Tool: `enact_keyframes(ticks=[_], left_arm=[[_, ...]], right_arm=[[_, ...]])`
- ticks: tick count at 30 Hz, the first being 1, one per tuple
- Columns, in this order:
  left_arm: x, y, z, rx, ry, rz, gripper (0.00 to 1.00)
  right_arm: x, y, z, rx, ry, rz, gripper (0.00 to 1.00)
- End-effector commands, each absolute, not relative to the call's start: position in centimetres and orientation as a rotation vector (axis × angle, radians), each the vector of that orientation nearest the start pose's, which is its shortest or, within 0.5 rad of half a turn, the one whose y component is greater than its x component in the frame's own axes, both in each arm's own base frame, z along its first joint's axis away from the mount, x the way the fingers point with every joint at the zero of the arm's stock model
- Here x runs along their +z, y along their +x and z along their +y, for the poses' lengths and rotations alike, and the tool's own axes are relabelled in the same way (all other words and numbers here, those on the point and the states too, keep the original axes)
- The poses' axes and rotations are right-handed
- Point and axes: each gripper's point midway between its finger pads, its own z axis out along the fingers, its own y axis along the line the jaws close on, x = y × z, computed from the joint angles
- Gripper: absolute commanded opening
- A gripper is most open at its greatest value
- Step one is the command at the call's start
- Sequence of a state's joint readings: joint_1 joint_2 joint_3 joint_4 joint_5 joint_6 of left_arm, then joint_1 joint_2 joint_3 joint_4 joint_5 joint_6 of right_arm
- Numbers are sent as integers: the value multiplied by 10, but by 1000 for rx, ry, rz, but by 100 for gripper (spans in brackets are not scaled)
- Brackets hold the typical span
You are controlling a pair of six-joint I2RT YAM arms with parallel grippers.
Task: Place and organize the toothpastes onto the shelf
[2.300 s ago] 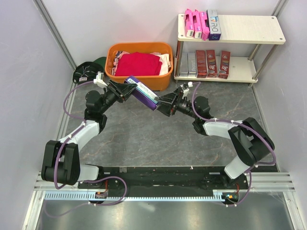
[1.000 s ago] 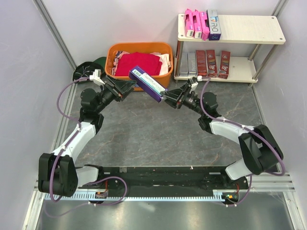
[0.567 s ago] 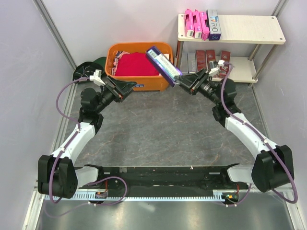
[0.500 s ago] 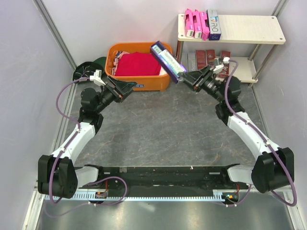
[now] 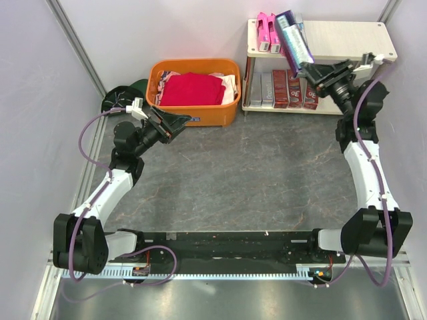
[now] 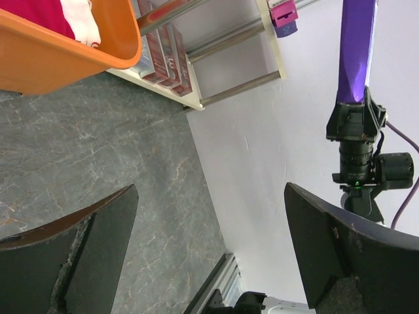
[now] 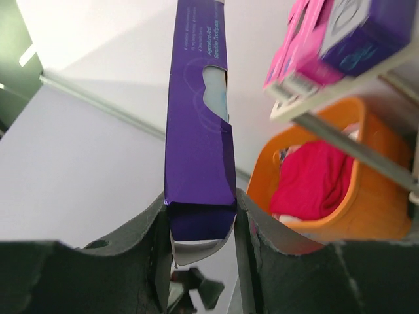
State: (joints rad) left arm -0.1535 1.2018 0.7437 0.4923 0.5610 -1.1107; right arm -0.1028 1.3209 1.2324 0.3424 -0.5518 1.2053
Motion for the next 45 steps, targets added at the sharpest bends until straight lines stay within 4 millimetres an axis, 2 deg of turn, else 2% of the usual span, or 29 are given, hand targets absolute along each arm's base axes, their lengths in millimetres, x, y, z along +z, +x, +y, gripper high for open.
enact_keyframes(ticks=[1, 2, 3, 5, 6, 8, 9, 13, 17, 20, 24, 30, 36, 42, 45], left_arm=[[306, 353, -183, -1371, -232, 1677, 100], [303, 354, -183, -1369, -236, 1685, 100], [303, 354, -183, -1368, -236, 1687, 100], [300, 356, -184, -1370, -241, 1694, 100], [299, 357, -184, -1371, -242, 1698, 100], [295, 359, -185, -1375, -247, 1711, 100], [295, 359, -186, -1379, -243, 1714, 100], [293, 362, -187, -1388, -239, 1730, 100], [292, 363, -186, -1384, -244, 1733, 100], [290, 365, -188, -1391, -240, 1743, 100], [288, 366, -189, -1399, -235, 1753, 100], [282, 369, -189, -1397, -252, 1770, 100], [276, 370, -191, -1406, -253, 1788, 100], [277, 368, -190, -1400, -253, 1786, 100], [276, 368, -190, -1399, -250, 1787, 100]], right_arm=[[491, 430, 43, 1173, 447, 1282, 24], [487, 440, 32, 1147, 477, 1284, 24], [496, 445, 25, 1119, 494, 1272, 24], [492, 460, 14, 1078, 521, 1283, 24], [497, 464, 9, 1057, 532, 1270, 24], [489, 476, 1, 1036, 568, 1280, 24], [492, 479, -1, 1031, 568, 1273, 24], [480, 498, -10, 1012, 608, 1280, 24], [484, 508, -15, 996, 618, 1269, 25], [479, 519, -21, 972, 638, 1276, 25], [471, 534, -25, 974, 655, 1288, 26], [447, 555, -30, 971, 707, 1320, 26], [435, 572, -16, 970, 702, 1361, 29], [423, 580, -15, 959, 745, 1371, 33], [419, 583, -16, 950, 756, 1374, 39]])
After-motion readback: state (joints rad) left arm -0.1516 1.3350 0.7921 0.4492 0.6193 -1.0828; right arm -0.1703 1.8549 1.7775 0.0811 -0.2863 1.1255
